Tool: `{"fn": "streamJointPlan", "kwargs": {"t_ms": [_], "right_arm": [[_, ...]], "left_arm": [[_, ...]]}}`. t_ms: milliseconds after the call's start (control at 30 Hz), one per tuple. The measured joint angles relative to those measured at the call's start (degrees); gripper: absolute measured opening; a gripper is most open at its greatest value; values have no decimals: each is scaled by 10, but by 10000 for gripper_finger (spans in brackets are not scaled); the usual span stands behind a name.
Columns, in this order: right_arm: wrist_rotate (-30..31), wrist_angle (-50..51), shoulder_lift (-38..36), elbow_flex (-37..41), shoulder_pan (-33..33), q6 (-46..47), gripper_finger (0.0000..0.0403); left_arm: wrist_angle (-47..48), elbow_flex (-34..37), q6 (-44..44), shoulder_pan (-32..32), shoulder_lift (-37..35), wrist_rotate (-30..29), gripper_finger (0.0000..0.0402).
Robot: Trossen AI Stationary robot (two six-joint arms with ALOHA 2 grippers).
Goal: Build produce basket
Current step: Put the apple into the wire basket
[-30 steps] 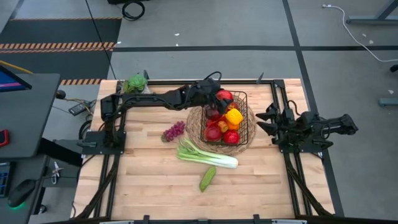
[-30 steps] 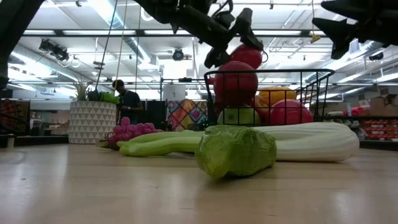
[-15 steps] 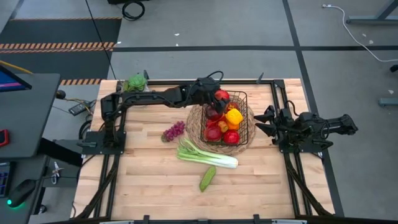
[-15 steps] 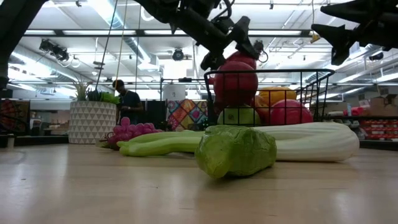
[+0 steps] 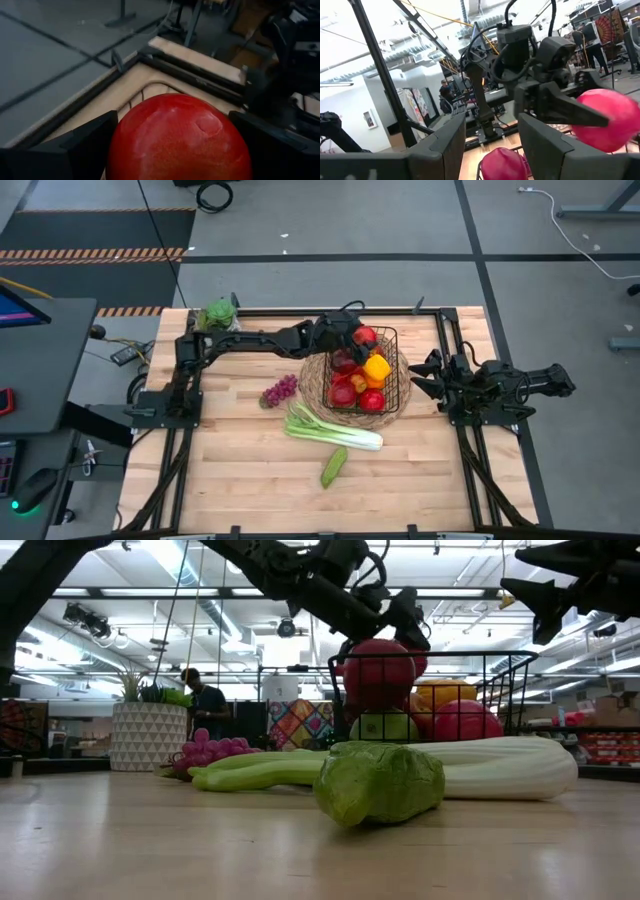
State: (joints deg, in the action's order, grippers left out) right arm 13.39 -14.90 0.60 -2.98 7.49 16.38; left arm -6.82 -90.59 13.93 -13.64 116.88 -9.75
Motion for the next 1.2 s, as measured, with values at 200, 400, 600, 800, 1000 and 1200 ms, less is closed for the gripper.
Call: {"fn": "streamJointPlan", "kwargs": {"t_ms": [200,400,600,800,1000,1200], "right_arm": [[1,0,0,0,0,0,187],[1,0,0,0,0,0,187],[1,0,0,0,0,0,187],[0,0,0,0,0,0,187],[0,0,0,0,0,0,187],[0,0,0,0,0,0,187]], "left_arm": [[-10,-1,-49,-2,26,-6,378],[-16,-1,-103,2,29,-23,378],[-23,-2,-158,15,37,-77,378],[-36,-2,-182,13,61,-78,378],[-55,-3,-224,20,68,-48,391],[-93,-3,-220,19,68,17,399]]}}
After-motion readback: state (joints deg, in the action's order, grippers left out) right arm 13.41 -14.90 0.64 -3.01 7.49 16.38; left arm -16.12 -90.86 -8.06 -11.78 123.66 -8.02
